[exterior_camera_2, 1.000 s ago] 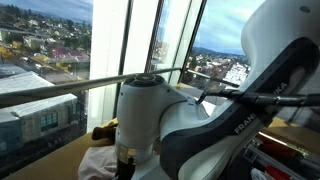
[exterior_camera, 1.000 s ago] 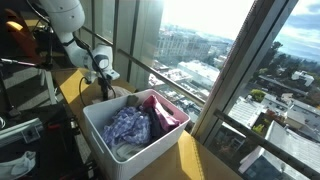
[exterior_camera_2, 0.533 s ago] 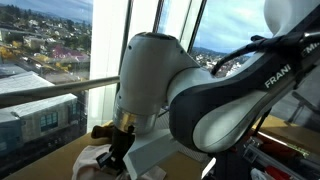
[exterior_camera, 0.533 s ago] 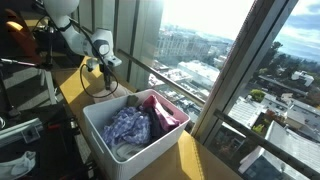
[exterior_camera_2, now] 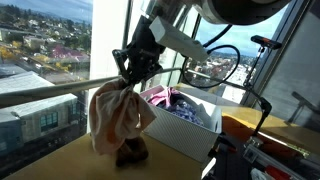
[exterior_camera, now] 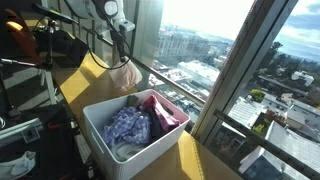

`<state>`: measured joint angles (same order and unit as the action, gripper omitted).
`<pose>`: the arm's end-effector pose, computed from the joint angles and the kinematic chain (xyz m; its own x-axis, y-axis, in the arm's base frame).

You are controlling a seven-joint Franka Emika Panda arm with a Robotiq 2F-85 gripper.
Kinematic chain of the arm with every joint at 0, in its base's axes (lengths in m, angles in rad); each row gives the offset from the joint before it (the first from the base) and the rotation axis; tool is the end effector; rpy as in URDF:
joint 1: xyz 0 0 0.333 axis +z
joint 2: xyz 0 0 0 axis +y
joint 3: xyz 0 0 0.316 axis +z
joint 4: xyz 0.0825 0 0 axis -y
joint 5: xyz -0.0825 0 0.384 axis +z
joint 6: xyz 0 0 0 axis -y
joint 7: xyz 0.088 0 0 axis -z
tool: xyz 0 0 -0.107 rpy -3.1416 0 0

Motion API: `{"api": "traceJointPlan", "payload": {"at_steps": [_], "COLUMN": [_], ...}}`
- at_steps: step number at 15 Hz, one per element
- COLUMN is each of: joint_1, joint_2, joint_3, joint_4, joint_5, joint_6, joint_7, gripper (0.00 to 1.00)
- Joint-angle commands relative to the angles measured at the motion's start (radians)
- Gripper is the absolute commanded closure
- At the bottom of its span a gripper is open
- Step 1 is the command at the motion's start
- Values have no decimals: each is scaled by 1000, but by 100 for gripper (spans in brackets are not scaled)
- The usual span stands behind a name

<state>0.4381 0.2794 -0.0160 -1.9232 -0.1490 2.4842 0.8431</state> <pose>0.5827 0.2630 0.3754 0.9096 -0.3135 0.2725 -0.2914 -0.9491 -0.1193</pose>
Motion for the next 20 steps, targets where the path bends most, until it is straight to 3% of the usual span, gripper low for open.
{"api": "traceJointPlan", "payload": {"at_steps": [1, 8, 12, 20], "joint_1": [-103, -345, -399, -417], "joint_2": [-151, -242, -286, -131], "joint_3": [19, -19, -15, -34], "joint_4": [-19, -26, -170, -335], "joint_5": [-10, 12, -19, -42], "joint_6": [-53, -91, -80, -22], "joint_7": [-32, -129, -102, -71], "gripper": [98, 98, 98, 98]}}
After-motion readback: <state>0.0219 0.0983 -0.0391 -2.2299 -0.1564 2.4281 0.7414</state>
